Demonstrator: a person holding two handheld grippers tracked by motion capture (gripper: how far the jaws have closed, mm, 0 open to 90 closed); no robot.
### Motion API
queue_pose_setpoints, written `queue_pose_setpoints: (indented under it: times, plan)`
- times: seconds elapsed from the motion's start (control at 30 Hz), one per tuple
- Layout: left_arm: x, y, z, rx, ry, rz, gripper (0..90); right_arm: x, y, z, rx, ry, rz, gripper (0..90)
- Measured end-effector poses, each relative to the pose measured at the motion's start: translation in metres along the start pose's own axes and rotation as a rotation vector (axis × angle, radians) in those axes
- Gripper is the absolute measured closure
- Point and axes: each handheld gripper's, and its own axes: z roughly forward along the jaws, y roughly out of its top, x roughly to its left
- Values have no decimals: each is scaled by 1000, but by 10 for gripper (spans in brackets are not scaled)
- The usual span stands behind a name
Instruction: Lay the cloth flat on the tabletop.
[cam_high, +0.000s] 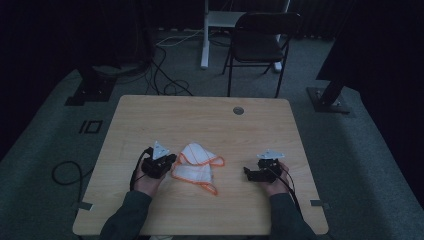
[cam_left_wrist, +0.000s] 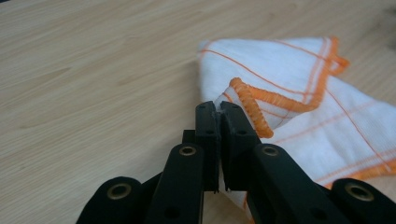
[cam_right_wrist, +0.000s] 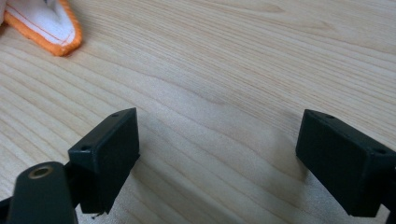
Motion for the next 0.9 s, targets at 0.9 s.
queue_pose_setpoints:
  times: [0.9]
  plan:
    - [42,-9,-10,-22,89,-131,702,2,1,-1,3,4,-1,177]
